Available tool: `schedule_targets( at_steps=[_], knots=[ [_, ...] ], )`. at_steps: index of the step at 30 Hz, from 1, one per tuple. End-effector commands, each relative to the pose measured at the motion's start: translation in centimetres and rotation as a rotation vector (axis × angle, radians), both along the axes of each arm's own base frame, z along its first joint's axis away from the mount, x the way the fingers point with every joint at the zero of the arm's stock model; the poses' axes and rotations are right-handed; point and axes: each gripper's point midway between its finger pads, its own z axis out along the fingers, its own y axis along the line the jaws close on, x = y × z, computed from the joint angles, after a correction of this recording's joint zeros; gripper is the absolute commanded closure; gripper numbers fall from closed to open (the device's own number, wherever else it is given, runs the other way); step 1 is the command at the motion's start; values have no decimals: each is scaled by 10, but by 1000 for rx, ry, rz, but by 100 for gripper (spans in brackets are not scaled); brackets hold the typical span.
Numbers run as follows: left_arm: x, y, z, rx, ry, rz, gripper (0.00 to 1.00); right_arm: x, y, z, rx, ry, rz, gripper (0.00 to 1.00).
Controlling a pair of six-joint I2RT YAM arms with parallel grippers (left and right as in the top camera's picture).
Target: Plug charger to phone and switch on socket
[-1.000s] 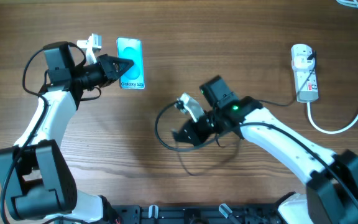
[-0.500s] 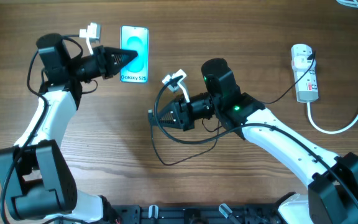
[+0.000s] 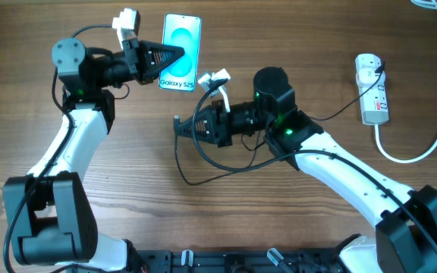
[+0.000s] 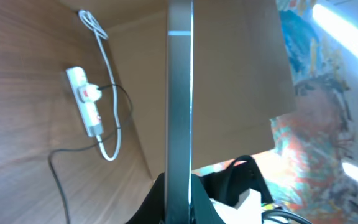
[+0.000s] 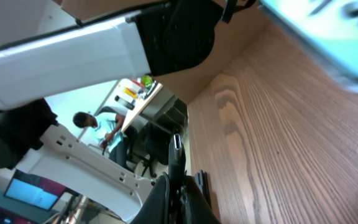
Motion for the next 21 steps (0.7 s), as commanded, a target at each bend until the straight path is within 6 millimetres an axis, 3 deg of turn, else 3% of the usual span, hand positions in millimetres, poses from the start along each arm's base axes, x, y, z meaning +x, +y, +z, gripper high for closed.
schedule_targets(
  at_steps=[1, 9, 21],
  knots=[
    [-9, -3, 19, -35, 75, -26, 96, 14, -7, 0, -2, 40, -40, 96],
    [-20, -19, 30, -29, -41, -69, 96, 34, -24, 2, 7, 35, -95, 96],
    [-17, -24, 32, -23, -122, -49, 96, 21, -22, 10, 35, 21, -25, 96]
  ],
)
